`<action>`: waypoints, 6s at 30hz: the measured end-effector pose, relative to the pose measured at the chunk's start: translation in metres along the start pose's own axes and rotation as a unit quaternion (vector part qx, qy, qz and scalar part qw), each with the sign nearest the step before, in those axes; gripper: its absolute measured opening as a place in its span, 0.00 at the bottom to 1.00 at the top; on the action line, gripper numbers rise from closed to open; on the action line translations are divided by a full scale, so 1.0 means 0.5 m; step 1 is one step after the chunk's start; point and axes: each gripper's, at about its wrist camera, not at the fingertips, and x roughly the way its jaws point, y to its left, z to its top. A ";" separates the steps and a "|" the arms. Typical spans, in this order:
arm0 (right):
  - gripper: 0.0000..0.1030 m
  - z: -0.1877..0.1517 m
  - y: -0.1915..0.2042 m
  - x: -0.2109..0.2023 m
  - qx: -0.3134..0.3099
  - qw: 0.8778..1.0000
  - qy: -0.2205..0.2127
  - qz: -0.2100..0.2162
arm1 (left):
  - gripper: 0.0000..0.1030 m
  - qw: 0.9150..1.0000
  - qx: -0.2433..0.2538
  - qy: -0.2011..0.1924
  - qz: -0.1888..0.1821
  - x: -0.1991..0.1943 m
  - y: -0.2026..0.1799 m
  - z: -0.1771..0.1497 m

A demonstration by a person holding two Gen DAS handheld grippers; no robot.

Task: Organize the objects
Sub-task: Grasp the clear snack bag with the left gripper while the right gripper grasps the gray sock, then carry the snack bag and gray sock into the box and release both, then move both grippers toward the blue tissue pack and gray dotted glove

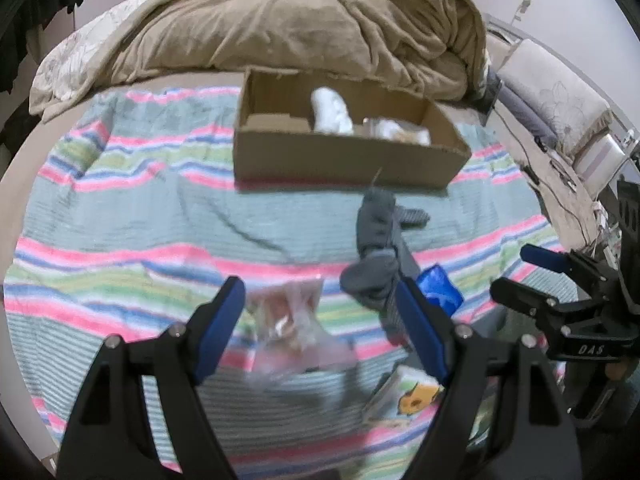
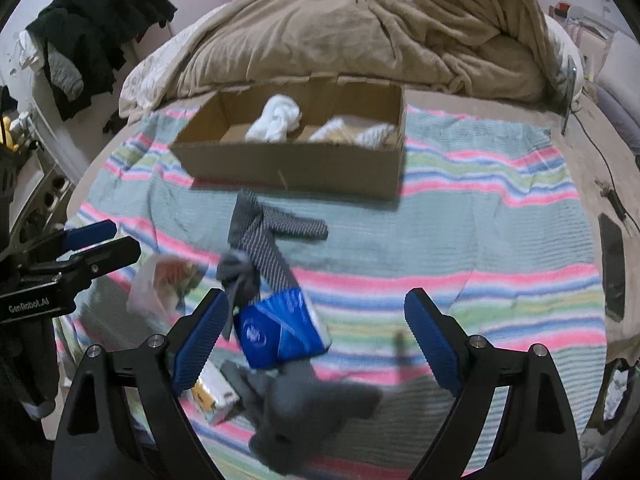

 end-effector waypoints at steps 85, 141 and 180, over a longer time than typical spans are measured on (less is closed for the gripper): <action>0.39 0.232 0.013 -0.014 -0.060 0.995 -0.066 0.036 | 0.68 0.996 0.020 -0.071 -0.046 -0.001 -0.012 0.172; 0.71 0.331 -0.040 0.153 -0.014 0.996 -0.059 0.071 | 0.69 0.999 0.041 -0.014 -0.012 0.226 0.044 0.271; 0.83 0.096 -0.003 0.010 -0.020 0.999 -0.035 0.012 | 0.89 0.999 0.033 -0.036 -0.008 0.000 -0.007 0.082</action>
